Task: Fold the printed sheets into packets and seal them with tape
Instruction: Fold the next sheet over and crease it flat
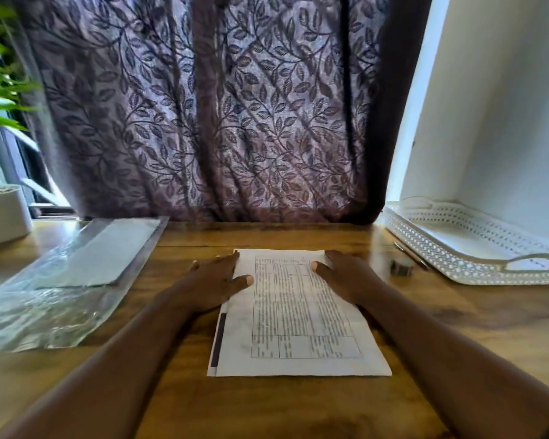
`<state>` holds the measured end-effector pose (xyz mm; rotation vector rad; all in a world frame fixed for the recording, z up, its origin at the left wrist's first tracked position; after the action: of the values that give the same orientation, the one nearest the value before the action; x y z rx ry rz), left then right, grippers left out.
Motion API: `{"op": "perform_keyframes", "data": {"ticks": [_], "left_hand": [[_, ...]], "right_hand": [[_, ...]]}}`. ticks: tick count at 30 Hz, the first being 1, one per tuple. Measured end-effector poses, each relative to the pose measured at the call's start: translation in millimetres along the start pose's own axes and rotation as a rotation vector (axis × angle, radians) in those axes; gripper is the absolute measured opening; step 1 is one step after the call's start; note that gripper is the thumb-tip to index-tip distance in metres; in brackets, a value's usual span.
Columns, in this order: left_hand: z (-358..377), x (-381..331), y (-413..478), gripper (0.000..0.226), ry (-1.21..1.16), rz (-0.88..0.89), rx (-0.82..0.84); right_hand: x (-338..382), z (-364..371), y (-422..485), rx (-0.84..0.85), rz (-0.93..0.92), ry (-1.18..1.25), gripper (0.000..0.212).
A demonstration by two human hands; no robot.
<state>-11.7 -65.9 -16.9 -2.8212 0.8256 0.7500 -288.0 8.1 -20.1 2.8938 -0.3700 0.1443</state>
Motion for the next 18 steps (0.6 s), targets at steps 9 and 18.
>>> {"op": "perform_keyframes", "data": {"ticks": [9,18], "left_hand": [[4.1,8.6,4.7,0.073,0.118,0.042,0.038],[6.3,11.3,8.0,0.072,0.205,0.033,0.081]], "right_hand": [[-8.0,-1.1,8.9,-0.216,0.090,0.112,0.021],[-5.2,-0.5,33.2,-0.044,0.186,0.002,0.039]]}}
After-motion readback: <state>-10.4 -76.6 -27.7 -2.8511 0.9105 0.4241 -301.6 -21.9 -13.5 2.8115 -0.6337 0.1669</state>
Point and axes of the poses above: each hand's wrist, its own y-axis towards the middle knuckle, its own z-axis out of the palm, x = y × z, the point moved 1 cm from there along y, towards the middle knuckle, and after that the axes turned 10 degrees about -y, right-handed, at the moved point
